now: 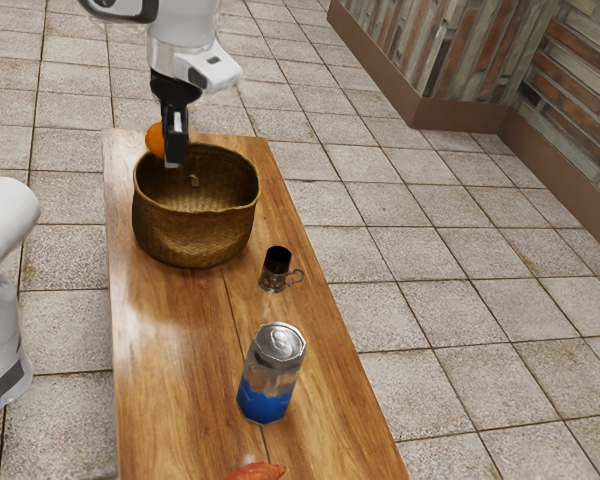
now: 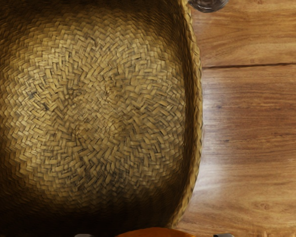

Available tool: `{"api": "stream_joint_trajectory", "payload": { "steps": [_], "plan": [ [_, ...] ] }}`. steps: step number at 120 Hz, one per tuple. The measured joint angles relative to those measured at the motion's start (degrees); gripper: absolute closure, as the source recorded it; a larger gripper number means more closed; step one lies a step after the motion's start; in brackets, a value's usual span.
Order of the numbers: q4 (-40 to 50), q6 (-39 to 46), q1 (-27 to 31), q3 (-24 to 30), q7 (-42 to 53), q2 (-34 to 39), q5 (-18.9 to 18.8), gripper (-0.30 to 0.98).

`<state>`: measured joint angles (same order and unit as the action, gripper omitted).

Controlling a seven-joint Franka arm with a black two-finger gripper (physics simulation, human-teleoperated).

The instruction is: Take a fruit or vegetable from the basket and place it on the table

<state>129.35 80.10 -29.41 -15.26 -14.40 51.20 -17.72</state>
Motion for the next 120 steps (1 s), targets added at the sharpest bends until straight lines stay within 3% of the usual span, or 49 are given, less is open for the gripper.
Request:
{"api": "stream_joint_trajectory", "payload": {
  "steps": [18,51,64,78,94,120],
  "plan": [
    [-4.55,-5.47,-0.09,8.04,0.80,0.27,3.62,0.44],
    [-10.15,-8.20,-1.08,31.17,1.54,-0.33,15.77,0.44],
    [-12.83,-6.84,-1.79,38.14,1.68,-3.62,19.82,0.44],
    [-18.69,-5.03,-1.90,43.65,1.69,-9.86,21.66,0.44],
    [-22.13,-2.00,-1.87,45.85,1.54,-15.11,22.38,0.43],
    [-24.95,0.42,-1.73,42.53,1.41,-19.78,21.13,0.43]
  ]
}}
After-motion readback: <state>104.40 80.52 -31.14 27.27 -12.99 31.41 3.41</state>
